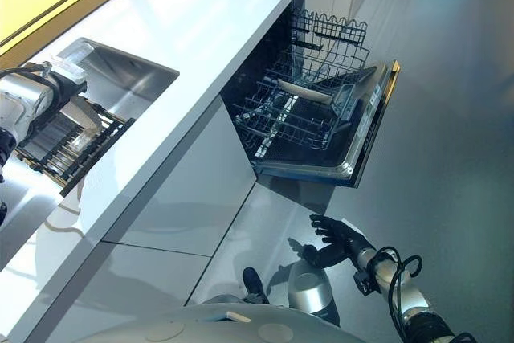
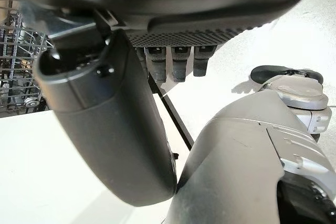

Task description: Pick up plates and place into dishwasher.

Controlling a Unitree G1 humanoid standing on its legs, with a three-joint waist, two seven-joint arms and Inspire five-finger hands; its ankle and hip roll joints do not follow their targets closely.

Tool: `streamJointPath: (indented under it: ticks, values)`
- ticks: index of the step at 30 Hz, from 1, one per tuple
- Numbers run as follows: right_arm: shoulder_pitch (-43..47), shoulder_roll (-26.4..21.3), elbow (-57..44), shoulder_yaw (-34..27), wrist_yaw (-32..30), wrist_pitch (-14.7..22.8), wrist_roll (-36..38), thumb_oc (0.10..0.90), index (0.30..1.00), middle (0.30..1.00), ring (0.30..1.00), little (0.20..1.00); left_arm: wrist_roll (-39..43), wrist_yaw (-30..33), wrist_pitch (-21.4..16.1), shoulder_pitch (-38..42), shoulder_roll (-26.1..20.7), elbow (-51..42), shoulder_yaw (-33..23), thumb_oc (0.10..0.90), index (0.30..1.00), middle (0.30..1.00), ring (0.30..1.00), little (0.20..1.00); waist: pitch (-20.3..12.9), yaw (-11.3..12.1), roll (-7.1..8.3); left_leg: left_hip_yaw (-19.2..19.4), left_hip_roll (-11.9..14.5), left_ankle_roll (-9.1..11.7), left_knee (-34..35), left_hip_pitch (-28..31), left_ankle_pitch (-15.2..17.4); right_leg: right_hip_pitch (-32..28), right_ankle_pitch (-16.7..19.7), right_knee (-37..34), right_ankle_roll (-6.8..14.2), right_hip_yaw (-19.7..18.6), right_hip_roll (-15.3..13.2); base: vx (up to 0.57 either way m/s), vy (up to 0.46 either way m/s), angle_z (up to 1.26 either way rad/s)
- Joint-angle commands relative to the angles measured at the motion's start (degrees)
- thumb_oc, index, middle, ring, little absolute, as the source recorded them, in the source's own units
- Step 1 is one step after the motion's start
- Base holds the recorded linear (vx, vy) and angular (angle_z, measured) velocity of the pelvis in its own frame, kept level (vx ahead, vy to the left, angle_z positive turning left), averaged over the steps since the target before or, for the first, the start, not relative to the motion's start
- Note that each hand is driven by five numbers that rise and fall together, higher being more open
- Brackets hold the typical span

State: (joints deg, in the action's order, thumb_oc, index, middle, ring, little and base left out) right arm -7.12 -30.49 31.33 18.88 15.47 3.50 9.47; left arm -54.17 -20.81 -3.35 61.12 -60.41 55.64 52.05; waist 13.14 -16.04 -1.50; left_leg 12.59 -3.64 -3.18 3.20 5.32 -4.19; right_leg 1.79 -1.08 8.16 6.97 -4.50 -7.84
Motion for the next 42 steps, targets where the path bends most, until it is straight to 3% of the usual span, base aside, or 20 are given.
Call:
streamJointPath:
  ticks: [1,2,4,6,12,17,18,23,30,36,42]
  values:
    - [-0.9,-3.6,-2.7,1.1,0.4,3.1,0.2,0.800,0.900,0.900,0.900,0.900,-6.8,5.6,7.4,5.9,-1.7,4.6,-2.3,0.687,0.804,0.804,0.804,0.787,-1.5,-0.3,-0.03,-1.1,-4.2,-1.3,-9.7,-2.0,14.1,12.3,10.9,0.2,2.7,-0.9,2.5,0.00,0.000,0.00]
    - [-0.8,-3.7,-2.5,1.3,0.4,3.2,0.3,0.800,0.900,0.900,0.900,0.900,-7.1,7.1,7.9,5.6,-1.6,4.7,-2.6,0.583,0.714,0.714,0.714,0.683,-1.4,-0.3,0.02,-1.2,-4.2,-1.3,-9.7,-2.1,14.1,12.4,10.8,0.3,2.6,-0.9,2.6,0.00,0.000,0.00]
    - [-0.7,-3.7,-2.1,1.3,0.6,3.6,0.7,0.800,0.900,0.900,0.900,0.900,-8.5,11.1,8.7,4.7,-1.2,4.8,-3.9,0.300,0.472,0.472,0.472,0.400,-1.0,-0.4,0.11,-1.3,-4.0,-1.3,-9.9,-2.3,14.2,12.9,10.6,0.7,2.5,-1.0,2.9,0.00,0.000,0.00]
    - [-0.8,-3.7,-1.7,1.4,0.7,4.2,1.0,0.800,0.900,0.900,0.900,0.900,-9.0,13.9,9.4,4.4,-0.7,4.5,-4.7,0.100,0.300,0.300,0.300,0.200,-0.9,-0.5,0.31,-1.2,-4.0,-1.3,-10.0,-2.7,14.1,13.3,10.6,0.8,2.4,-1.0,3.1,0.00,0.000,0.00]
    - [0.5,-4.3,-1.3,2.0,0.7,5.4,2.2,0.800,0.900,0.900,0.900,0.900,-5.4,27.4,11.9,3.7,1.8,2.0,-7.3,0.100,0.300,0.300,0.300,0.200,0.7,-0.5,0.77,-1.3,-3.8,-1.1,-9.4,-5.0,13.0,15.8,10.3,1.6,1.8,-1.1,4.1,-0.05,0.009,0.01]
    - [0.9,-4.5,-1.3,2.1,1.2,6.2,2.3,0.800,0.900,0.900,0.900,0.900,1.3,36.1,12.5,2.7,2.6,0.9,-9.9,0.100,0.300,0.300,0.300,0.200,1.8,-0.5,0.80,-1.1,-3.4,-0.8,-8.8,-6.6,12.1,17.6,10.0,2.3,1.3,-1.0,4.7,-0.06,0.027,-0.01]
    - [1.4,-4.6,-1.3,2.5,1.1,6.3,2.4,0.800,0.900,0.900,0.900,0.900,6.3,39.0,12.6,2.8,3.0,-0.2,-10.0,0.100,0.300,0.300,0.300,0.200,2.3,-0.4,0.81,-1.1,-3.2,-0.8,-8.8,-7.6,11.7,18.3,9.5,2.7,1.1,-1.2,5.1,-0.09,0.022,0.02]
    - [3.2,-4.7,-1.2,3.3,0.9,6.8,3.0,0.800,0.900,0.900,0.900,0.900,14.5,42.5,12.2,4.4,3.8,-2.2,-11.1,0.100,0.300,0.300,0.300,0.200,3.4,0.3,0.67,-1.2,-2.7,-0.5,-8.5,-9.0,10.8,18.5,8.1,2.9,0.7,-1.3,5.7,-0.09,0.018,0.04]
    - [3.4,-3.7,-1.9,3.0,1.6,7.0,1.5,0.800,0.900,0.900,0.900,0.900,12.6,42.2,11.6,5.6,2.5,-5.8,-10.4,0.100,0.300,0.300,0.300,0.200,2.9,1.6,0.38,-1.7,-2.0,-0.2,-7.8,-8.7,10.4,16.3,6.0,1.9,0.7,-0.2,5.5,-0.04,-0.016,0.09]
    - [3.0,-3.2,-3.6,2.7,2.0,6.0,0.6,0.800,0.900,0.900,0.900,0.900,14.3,42.0,11.4,5.1,-0.4,-8.6,-11.5,0.100,0.300,0.300,0.300,0.200,1.0,3.6,0.26,-2.8,-1.9,0.1,-6.8,-7.3,10.2,12.9,4.5,0.5,1.0,1.6,4.9,-0.04,-0.077,0.15]
    - [3.0,-1.6,-5.6,2.9,1.3,4.9,1.3,0.800,0.900,0.900,0.900,0.900,16.3,42.4,11.4,2.0,-5.4,-15.0,-14.4,0.100,0.300,0.300,0.300,0.200,-2.6,7.2,0.17,-5.5,-2.0,0.4,-5.6,-4.5,10.3,6.7,2.5,-1.7,0.7,4.5,4.4,-0.02,-0.154,0.19]
